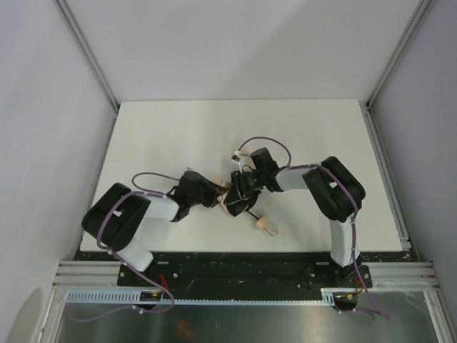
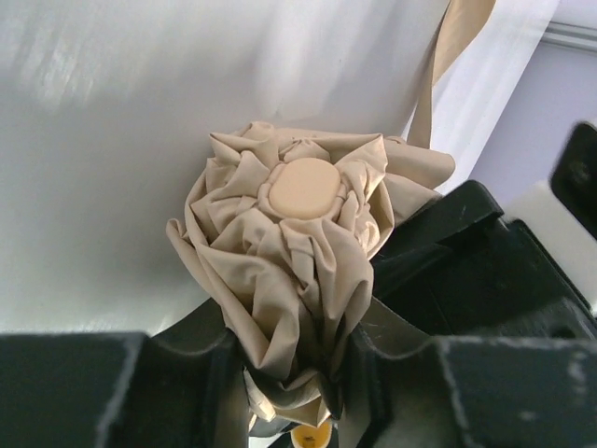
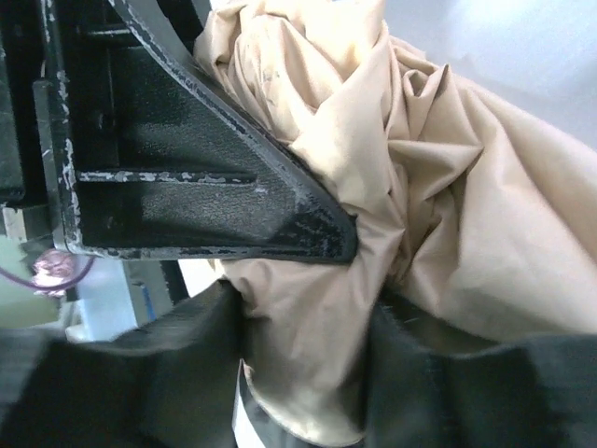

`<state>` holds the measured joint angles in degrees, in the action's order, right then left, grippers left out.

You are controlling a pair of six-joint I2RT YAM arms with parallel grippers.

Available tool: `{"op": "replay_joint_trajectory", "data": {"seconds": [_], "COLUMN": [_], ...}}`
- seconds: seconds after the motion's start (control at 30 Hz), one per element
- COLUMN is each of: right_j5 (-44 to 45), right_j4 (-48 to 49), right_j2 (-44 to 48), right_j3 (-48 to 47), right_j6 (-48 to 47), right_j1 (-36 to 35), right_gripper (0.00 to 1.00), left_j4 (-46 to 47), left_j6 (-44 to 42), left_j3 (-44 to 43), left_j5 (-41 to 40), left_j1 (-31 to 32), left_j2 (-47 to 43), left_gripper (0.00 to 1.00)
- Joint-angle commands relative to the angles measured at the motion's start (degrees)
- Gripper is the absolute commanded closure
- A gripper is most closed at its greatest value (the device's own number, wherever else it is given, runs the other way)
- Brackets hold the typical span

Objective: Put away the umbrella

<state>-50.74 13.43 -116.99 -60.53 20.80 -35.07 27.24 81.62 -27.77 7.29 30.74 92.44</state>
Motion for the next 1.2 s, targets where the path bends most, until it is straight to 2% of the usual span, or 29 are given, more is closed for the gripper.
{"op": "replay_joint_trajectory", "data": {"seconds": [0.0,0.1,0.2,0.37,0.53,0.77,0.87,0.93,1.0,1.03,1.07,1.17], "right_j5": [18.2,32.27,45.48,62.56,71.64,78.47,79.21,79.59,78.12,76.3,73.93,58.27], "right_j4": [-18.85,-21.47,-20.13,-17.11,-10.81,-6.5,-6.18,-6.32,-7.08,-7.8,-8.42,-9.23], "right_j2": [7.93,14.44,19.1,20.78,16.99,9.56,6.71,5.75,5.57,5.69,5.88,6.03], "right_j3": [0.02,0.47,2.38,3.96,4.04,4.02,4.02,4.02,4.02,4.06,4.26,5.52], "right_j6": [-8.38,-13.58,-18.28,-22.66,-24.76,-23.29,-22.86,-22.81,-22.55,-21.98,-21.52,-20.02], "right_j1": [-4.47,-7.86,-13.11,-21.52,-27.11,-28.66,-28.18,-27.9,-27.25,-26.59,-25.56,-20.58], "right_gripper": [0.4,0.2,0.08,0.04,0.06,0.22,0.33,0.42,0.67,0.84,0.92,0.99], "left_j4": [-7.35,-9.79,-14.29,-19.77,-22.77,-23.11,-23.11,-23.11,-22.87,-22.6,-22.28,-20.6], "left_j6": [-2.52,-0.68,0.56,2.67,3.99,7.86,8.5,8.6,8.1,7.4,6.7,5.08], "left_j3": [3.6,3.97,2.81,1.58,0.66,0.71,0.4,0.63,0.97,1.14,1.36,2.92], "left_j5": [-4.46,-4.13,-3.18,-2.14,-2.2,-1.93,-1.85,-2.13,-2.68,-3.14,-3.63,-5.14], "left_j1": [0.09,0.11,0.11,0.13,0.16,0.79,1.08,1.16,1.19,1.17,1.12,0.49], "left_j2": [-1.21,-2.84,-3.22,-3.94,-5.24,-5.49,-5.94,-6.68,-7.59,-8.14,-8.89,-12.09], "left_gripper": [1.0,1.0,1.0,1.0,1.0,1.0,1.0,1.0,1.0,0.94,0.84,0.48]}}
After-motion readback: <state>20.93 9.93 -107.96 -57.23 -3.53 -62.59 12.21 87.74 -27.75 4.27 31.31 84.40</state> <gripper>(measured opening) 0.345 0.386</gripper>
